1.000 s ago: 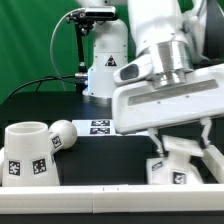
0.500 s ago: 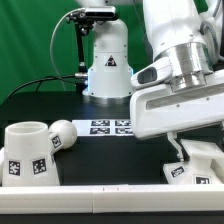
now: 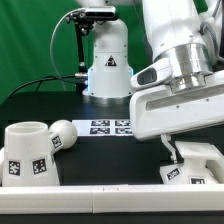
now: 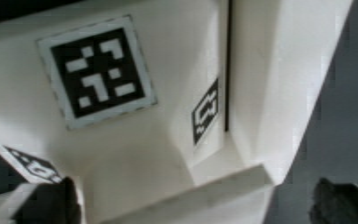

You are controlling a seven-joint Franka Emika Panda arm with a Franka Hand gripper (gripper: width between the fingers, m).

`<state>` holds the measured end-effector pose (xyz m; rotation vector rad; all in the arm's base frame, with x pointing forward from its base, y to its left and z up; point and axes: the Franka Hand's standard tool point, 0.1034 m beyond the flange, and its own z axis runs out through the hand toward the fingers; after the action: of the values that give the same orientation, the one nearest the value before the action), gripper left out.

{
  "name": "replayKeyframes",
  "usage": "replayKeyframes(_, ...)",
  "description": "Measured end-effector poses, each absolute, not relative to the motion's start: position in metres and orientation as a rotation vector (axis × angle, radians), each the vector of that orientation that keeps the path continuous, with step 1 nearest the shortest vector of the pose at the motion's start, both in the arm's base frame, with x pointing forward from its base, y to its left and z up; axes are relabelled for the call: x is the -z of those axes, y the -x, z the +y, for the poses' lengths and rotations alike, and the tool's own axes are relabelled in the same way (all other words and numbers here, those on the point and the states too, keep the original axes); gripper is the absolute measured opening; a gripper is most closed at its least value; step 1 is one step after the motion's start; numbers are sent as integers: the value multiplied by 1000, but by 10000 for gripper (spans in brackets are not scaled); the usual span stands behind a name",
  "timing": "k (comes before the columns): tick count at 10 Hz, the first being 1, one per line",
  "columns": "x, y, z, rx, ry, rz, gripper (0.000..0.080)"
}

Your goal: Assemble lamp

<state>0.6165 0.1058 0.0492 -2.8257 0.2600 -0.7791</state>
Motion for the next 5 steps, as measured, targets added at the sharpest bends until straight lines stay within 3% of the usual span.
replayKeyframes(1, -49, -616, 106, 778, 2826, 260, 691)
replayKeyframes(5, -48, -616, 106, 775, 2827, 261, 698)
